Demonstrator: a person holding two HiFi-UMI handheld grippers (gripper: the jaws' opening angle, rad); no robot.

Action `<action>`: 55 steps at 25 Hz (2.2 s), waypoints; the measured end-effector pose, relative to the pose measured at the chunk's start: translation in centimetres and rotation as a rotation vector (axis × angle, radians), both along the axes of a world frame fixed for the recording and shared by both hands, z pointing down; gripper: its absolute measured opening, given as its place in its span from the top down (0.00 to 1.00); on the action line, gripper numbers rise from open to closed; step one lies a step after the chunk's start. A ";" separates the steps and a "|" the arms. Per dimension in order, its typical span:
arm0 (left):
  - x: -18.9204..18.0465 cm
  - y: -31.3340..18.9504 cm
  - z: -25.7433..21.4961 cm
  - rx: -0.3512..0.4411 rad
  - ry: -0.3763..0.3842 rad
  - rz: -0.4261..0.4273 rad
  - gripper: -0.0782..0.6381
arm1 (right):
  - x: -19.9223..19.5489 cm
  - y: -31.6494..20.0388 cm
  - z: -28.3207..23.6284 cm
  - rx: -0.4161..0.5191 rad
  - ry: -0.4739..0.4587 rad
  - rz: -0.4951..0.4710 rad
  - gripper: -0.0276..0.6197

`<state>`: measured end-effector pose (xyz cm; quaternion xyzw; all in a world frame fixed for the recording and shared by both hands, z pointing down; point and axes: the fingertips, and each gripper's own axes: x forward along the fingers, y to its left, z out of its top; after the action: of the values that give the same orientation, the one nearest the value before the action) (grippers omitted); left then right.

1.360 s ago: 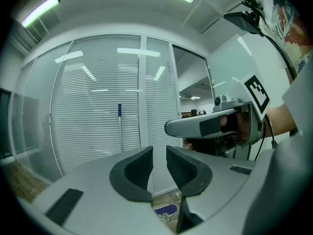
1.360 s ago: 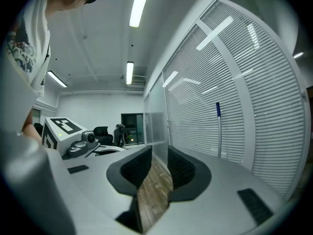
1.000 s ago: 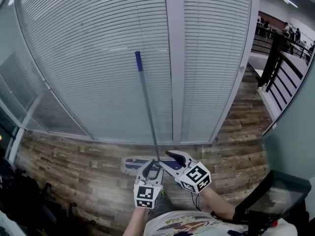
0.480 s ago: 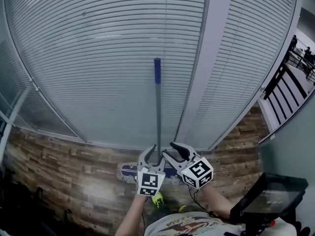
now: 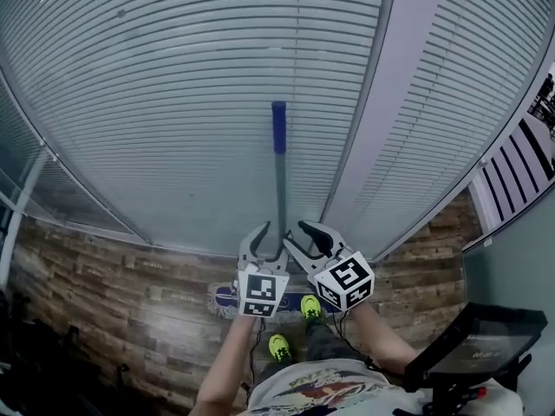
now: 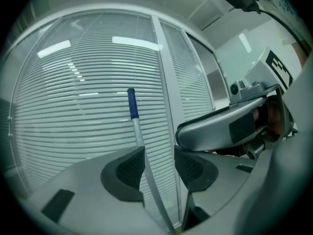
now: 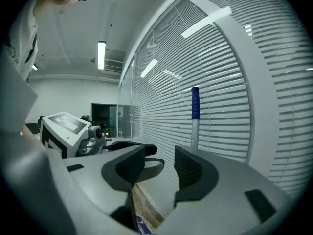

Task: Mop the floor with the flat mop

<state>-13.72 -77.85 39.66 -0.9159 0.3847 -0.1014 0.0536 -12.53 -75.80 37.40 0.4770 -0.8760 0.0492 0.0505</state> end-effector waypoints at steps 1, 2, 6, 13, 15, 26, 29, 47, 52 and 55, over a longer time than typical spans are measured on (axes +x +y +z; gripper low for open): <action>0.6 -1.4 -0.2 0.004 -0.005 -0.006 0.66 | 0.6 -1.2 -0.2 0.005 -0.002 -0.009 0.70; 1.2 -3.0 -0.4 0.006 -0.011 -0.015 0.66 | 1.1 -2.4 -0.3 0.007 -0.006 -0.018 0.70; 3.6 -9.6 -1.5 0.045 -0.026 -0.043 0.66 | 3.8 -7.0 -1.2 0.033 -0.039 -0.047 0.70; 7.0 -18.1 -1.8 0.106 -0.054 -0.072 0.65 | 6.5 -13.4 -1.7 0.064 -0.064 -0.057 0.70; 7.4 -17.8 -2.5 0.118 -0.027 -0.066 0.65 | 6.6 -14.1 -3.1 0.084 -0.061 -0.049 0.70; 6.2 -6.9 -6.0 0.166 0.047 0.044 0.67 | 3.7 -8.3 -10.8 0.240 -0.015 0.014 0.70; 6.7 -3.0 -5.6 0.173 0.062 0.076 0.67 | 3.3 -5.5 -10.7 0.255 0.013 0.028 0.70; 12.5 23.3 -4.8 0.391 -0.049 0.344 0.64 | 3.8 21.2 -10.6 0.255 -0.082 -0.218 0.77; 15.5 33.7 -3.7 0.358 0.050 0.227 0.80 | 6.2 33.6 -8.7 0.315 -0.031 -0.353 0.77; 15.7 38.4 -1.4 0.225 0.081 0.167 0.87 | 6.3 39.7 -7.0 0.343 -0.007 -0.410 0.77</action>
<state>2.00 -39.48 38.24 -0.9362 0.3180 -0.0156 0.1487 -6.18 -36.10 30.35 0.2912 -0.9500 -0.1096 -0.0250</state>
